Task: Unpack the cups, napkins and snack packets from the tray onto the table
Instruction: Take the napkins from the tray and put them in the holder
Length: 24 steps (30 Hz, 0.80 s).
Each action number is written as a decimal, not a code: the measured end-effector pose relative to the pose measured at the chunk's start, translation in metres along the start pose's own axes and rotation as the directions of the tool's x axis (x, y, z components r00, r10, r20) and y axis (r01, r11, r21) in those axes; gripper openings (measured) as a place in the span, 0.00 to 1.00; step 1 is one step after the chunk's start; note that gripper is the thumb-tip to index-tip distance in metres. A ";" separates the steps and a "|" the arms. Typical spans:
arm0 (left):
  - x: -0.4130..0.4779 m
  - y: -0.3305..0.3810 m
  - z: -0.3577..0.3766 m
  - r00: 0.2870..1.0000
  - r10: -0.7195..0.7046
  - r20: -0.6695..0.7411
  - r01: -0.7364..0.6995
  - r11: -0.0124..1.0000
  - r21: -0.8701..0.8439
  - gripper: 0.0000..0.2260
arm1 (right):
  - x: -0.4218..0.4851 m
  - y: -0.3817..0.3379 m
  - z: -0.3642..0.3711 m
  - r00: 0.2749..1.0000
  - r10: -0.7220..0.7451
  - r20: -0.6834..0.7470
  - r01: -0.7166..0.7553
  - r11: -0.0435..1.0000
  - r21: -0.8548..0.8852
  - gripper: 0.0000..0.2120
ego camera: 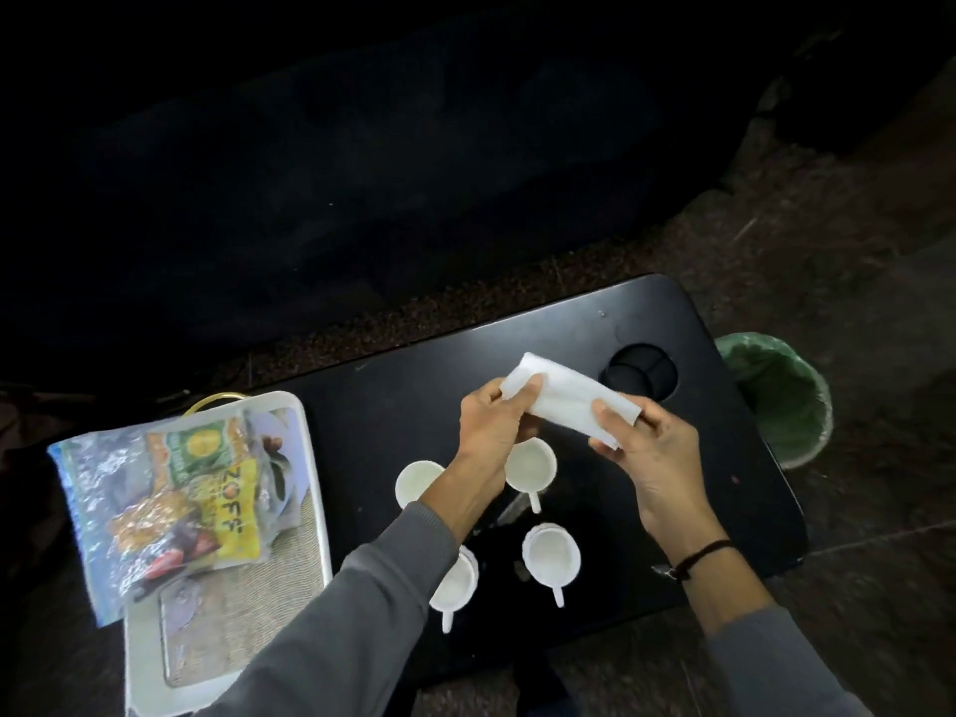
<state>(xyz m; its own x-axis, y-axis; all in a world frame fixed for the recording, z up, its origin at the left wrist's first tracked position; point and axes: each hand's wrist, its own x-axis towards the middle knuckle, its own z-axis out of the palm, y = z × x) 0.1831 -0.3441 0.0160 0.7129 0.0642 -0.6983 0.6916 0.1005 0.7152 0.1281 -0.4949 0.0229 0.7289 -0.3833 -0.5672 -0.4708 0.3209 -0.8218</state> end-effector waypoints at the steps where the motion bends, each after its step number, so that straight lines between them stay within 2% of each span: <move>1: 0.004 -0.002 0.008 1.000 0.002 0.011 -0.003 0.999 0.053 0.08 | 0.004 -0.001 -0.009 1.000 -0.024 -0.020 0.023 1.000 -0.016 0.06; 7: 0.018 -0.010 0.048 0.999 0.011 0.053 -0.021 0.980 0.199 0.08 | 0.027 -0.020 -0.054 0.958 -0.264 -0.108 0.235 0.945 -0.228 0.06; 10: 0.020 -0.013 0.059 0.995 0.024 0.101 -0.050 0.964 0.260 0.04 | 0.036 -0.036 -0.067 0.917 -0.389 -0.091 0.315 0.845 -0.433 0.06; 12: 0.020 -0.015 0.064 0.991 0.028 0.129 -0.063 0.958 0.281 0.02 | 0.044 -0.044 -0.070 0.890 -0.453 -0.044 0.343 0.731 -0.590 0.08; 16: 0.023 -0.015 0.074 0.986 0.049 0.159 -0.101 0.936 0.336 0.03 | 0.069 -0.049 -0.066 0.881 -0.464 0.092 0.327 0.455 -0.829 0.08; 20: 0.027 -0.017 0.083 0.984 0.064 0.167 -0.124 0.917 0.380 0.05 | 0.090 -0.042 -0.054 0.888 -0.441 0.130 0.283 0.302 -0.910 0.10; 24: 0.032 -0.021 0.089 0.983 0.081 0.165 -0.150 0.877 0.457 0.05 | 0.099 -0.033 -0.042 0.900 -0.428 0.086 0.211 0.254 -0.944 0.09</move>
<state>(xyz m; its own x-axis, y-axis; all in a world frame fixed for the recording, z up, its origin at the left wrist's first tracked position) 0.2018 -0.4322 -0.0185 0.7762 -0.0928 -0.6236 0.5528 -0.3755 0.7439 0.1948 -0.5801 -0.0089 0.9001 -0.4075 -0.1542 -0.4347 -0.8167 -0.3795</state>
